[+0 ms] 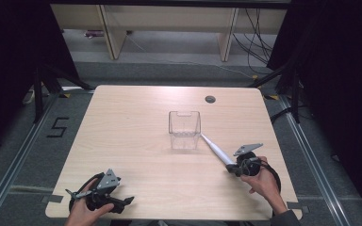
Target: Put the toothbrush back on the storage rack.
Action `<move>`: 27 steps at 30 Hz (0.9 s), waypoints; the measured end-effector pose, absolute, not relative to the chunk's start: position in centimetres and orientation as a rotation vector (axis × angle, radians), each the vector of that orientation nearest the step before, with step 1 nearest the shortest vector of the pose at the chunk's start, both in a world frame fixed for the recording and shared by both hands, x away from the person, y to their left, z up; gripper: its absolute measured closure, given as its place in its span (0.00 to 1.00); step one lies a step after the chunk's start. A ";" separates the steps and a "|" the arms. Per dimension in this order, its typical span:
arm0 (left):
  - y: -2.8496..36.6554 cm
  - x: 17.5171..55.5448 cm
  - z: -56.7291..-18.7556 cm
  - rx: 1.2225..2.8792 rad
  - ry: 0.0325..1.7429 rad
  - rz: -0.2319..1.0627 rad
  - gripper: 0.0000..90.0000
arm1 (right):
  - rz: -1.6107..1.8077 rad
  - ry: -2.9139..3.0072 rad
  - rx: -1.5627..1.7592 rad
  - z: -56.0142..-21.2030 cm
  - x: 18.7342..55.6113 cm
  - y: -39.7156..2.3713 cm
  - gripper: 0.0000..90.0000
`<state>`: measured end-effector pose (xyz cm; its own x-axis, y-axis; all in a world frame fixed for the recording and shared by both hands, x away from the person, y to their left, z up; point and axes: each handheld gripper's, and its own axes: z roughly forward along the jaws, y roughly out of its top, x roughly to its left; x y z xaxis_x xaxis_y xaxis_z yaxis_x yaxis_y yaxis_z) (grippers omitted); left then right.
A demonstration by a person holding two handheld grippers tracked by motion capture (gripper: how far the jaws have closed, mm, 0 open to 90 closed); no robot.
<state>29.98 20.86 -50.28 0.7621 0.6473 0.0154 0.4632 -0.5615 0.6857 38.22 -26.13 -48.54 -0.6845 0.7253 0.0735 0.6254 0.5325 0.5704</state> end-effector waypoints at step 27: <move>20.8 29.9 -50.4 2.250 0.835 0.342 0.17 | 0.813 2.549 1.201 -47.6 38.3 -28.7 0.91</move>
<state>29.94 20.75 -50.35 0.7568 0.6536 0.0030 0.4681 -0.5452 0.6955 38.26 -28.75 -47.62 -0.6463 0.7618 0.0443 0.6466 0.5159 0.5619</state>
